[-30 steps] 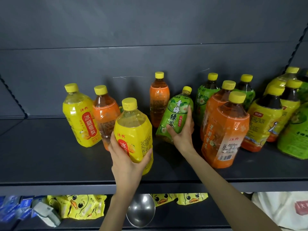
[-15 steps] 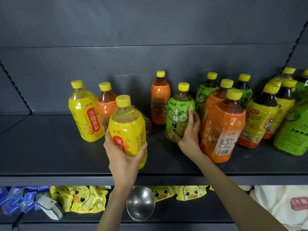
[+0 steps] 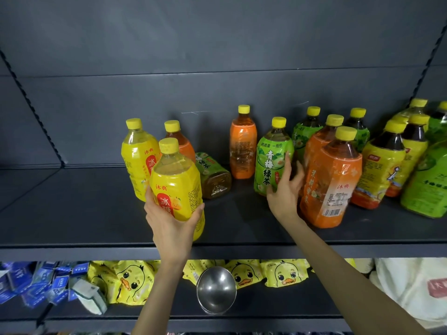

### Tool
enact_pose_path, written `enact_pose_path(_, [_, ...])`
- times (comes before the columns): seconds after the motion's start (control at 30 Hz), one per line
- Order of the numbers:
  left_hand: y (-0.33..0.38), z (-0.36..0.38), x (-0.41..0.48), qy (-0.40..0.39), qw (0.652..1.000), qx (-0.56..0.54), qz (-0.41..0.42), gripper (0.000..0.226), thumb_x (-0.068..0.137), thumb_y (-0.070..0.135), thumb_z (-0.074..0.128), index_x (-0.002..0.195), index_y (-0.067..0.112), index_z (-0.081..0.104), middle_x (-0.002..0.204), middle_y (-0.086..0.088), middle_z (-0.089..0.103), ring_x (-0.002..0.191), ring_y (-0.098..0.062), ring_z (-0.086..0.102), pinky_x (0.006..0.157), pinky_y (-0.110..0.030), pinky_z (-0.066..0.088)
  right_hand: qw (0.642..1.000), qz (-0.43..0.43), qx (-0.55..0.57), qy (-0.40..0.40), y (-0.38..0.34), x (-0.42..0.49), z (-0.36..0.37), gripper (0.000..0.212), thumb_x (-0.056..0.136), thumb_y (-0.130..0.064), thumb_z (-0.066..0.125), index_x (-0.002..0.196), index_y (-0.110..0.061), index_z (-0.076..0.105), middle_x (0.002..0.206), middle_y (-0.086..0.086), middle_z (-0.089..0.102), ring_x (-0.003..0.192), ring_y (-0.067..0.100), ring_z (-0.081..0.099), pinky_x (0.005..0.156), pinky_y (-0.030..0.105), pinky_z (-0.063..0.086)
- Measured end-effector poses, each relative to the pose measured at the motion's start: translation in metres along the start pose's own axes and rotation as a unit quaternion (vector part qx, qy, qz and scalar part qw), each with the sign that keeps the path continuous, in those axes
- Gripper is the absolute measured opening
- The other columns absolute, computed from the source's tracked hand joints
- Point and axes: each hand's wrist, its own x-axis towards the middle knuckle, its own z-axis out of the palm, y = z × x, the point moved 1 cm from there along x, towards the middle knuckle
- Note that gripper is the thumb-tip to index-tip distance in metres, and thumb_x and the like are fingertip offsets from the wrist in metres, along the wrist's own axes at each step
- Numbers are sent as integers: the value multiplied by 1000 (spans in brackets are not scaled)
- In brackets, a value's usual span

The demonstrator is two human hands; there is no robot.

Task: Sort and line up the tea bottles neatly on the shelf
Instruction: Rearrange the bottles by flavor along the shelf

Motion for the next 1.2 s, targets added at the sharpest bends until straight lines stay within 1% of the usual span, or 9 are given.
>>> enact_pose_path(0.1, [-3,-3,3,-3,1000,10,2,115,62,38,84,148,9,13,142,-14,32,131,-30,32,97,-47,38,987,-143,29,66,-15,-23,-1,79,77,7,65,143,-19,32,147,10,19,139,21,19,111,37,25])
enact_pose_path(0.2, [-6,-4,6,-5,1000,15,10,116,61,41,83,148,10,13,142,-14,33,131,-29,32,97,-46,38,970,-235,57,-33,-30,-33,7,55,84,2,60,133,-18,47,143,4,25,137,15,23,111,29,25])
enact_pose_path(0.3, [-10,-5,7,-4,1000,17,14,115,61,40,84,148,11,14,140,-13,35,130,-27,33,95,-43,37,962,-209,70,-160,-39,-19,22,43,88,-2,58,127,-19,53,139,5,34,132,19,33,106,25,32])
enact_pose_path(0.4, [-12,-4,7,-3,1000,19,12,115,60,40,84,148,14,15,141,-10,35,130,-26,34,93,-44,39,957,-166,65,-230,-46,7,46,40,91,-12,58,130,-21,52,138,4,35,131,22,35,108,34,35])
enact_pose_path(0.57, [-12,-3,9,-2,1000,12,9,117,56,52,80,147,19,15,140,-5,34,130,-20,34,91,-32,34,926,-90,6,-366,-60,34,91,63,91,-50,53,146,-30,30,154,8,15,141,31,18,114,46,23])
enact_pose_path(0.63, [-12,-2,9,-1,1000,12,10,120,54,58,82,146,22,14,140,-3,34,130,-18,34,91,-31,33,924,-74,35,-373,-58,32,100,65,89,-51,54,146,-32,29,155,9,14,140,33,22,114,50,24])
enact_pose_path(0.8, [-14,-1,8,7,1000,15,9,114,53,68,67,145,27,13,141,1,33,131,-16,34,92,-31,33,931,-66,61,-353,-55,29,105,63,89,-47,58,145,-32,33,152,13,19,138,36,26,114,45,27])
enact_pose_path(0.93, [-15,-2,9,8,1000,18,13,114,53,65,72,144,30,13,141,1,33,131,-18,35,92,-32,34,930,-59,47,-360,-52,28,100,64,87,-47,60,143,-32,35,151,10,21,137,35,27,110,50,31])
enact_pose_path(1.2, [-18,0,10,5,1000,22,19,113,58,55,81,145,24,15,140,-1,35,130,-19,36,92,-32,34,928,-64,37,-365,-30,6,43,56,85,-42,61,136,-38,39,144,2,27,128,27,36,106,46,38])
